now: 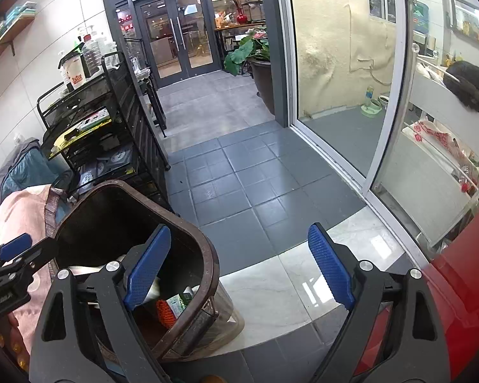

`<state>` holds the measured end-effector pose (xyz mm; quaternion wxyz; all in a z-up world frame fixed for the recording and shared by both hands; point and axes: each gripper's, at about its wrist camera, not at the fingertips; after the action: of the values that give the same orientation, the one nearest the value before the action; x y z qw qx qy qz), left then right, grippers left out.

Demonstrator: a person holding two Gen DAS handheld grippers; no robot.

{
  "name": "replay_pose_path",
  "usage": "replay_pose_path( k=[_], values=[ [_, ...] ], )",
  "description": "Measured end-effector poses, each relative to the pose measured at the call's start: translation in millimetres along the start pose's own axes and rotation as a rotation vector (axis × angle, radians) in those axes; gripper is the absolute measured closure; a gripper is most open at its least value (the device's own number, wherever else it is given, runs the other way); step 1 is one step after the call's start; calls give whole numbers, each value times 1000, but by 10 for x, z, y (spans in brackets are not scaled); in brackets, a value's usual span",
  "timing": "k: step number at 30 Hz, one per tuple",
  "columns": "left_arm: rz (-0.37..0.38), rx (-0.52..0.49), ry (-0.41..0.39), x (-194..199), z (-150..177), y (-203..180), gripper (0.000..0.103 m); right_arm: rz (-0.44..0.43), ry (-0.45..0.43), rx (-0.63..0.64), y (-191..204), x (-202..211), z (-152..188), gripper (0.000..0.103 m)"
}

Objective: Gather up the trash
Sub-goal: 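Lower the paper bag into the bin and open the left tool, then move both open tools away from the bin back to the table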

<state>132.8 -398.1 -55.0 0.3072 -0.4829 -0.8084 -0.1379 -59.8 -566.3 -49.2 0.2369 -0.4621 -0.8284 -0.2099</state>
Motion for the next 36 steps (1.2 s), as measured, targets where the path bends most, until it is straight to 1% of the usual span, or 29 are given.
replay_pose_path(
  k=[5, 10, 14, 19, 22, 25, 29, 34, 36],
  values=[
    [8, 23, -38, 82, 8, 40, 6, -11, 3, -3, 40, -5, 9, 15],
    [-2, 33, -74, 192, 36, 79, 6, -19, 2, -3, 80, -1, 13, 15],
    [-3, 60, -105, 336, 72, 131, 6, -36, 1, 0, 117, 7, 18, 15],
    [-32, 69, -172, 608, 166, 184, 6, -76, -13, 18, 219, 55, 33, 15],
    [-67, 73, -196, 759, 253, 234, 6, -122, -24, 43, 333, 101, 49, 15],
    [-91, 99, -224, 936, 330, 319, 6, -182, -29, 61, 481, 155, 84, 15],
    [-142, 125, -270, 1203, 425, 476, 6, -255, -31, 95, 745, 242, 132, 15],
    [-235, 132, -313, 1506, 554, 625, 6, -360, -42, 179, 1183, 392, 233, 15],
    [-287, 137, -325, 1629, 613, 688, 6, -400, -56, 225, 1363, 475, 283, 15]
  ],
)
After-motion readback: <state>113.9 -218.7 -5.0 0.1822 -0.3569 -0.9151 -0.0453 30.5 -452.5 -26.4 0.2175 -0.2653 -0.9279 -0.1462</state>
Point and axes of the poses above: each gripper's, at about its wrist camera, not at the fingertips, and x roughly against the way its jaws point, y to its left, z to its underside, and after that the axes turned 7 degrees about -y, right-handed
